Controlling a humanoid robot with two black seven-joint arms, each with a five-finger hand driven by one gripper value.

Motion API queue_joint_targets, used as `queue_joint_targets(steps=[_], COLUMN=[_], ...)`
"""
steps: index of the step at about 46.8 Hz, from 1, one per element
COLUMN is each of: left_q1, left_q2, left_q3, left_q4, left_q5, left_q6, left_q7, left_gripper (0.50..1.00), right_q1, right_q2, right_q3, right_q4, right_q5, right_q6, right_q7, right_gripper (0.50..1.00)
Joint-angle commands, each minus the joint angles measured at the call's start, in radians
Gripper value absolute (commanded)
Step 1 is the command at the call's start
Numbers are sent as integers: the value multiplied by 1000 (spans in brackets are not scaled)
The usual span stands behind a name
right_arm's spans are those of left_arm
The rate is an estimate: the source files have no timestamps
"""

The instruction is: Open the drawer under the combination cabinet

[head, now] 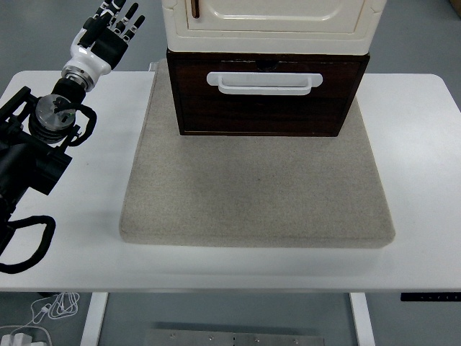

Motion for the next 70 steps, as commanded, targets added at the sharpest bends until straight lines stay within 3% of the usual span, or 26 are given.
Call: queue_joint_targets(steps=[1,19,47,58,70], left_q1=[0,-5,23,17,21], left_q2=[-2,9,127,208,282], left_q3=[0,0,29,103,104], left_q4=[0,-4,9,-3,-6], left_q5=[0,-2,11,14,127], left_q6=[0,-21,-92,-202,-266], left_q7=[0,2,3,2,2], left_gripper=[1000,1000,1000,1000,1000], right_q1=[0,0,0,0,0], right_q2=[0,0,0,0,0], right_q3=[0,0,0,0,0], right_q4=[-1,-1,0,0,0], right_q5=[0,0,0,0,0], right_q6=[0,0,0,0,0], right_q7=[0,0,0,0,0], right_gripper=[928,928,928,928,928])
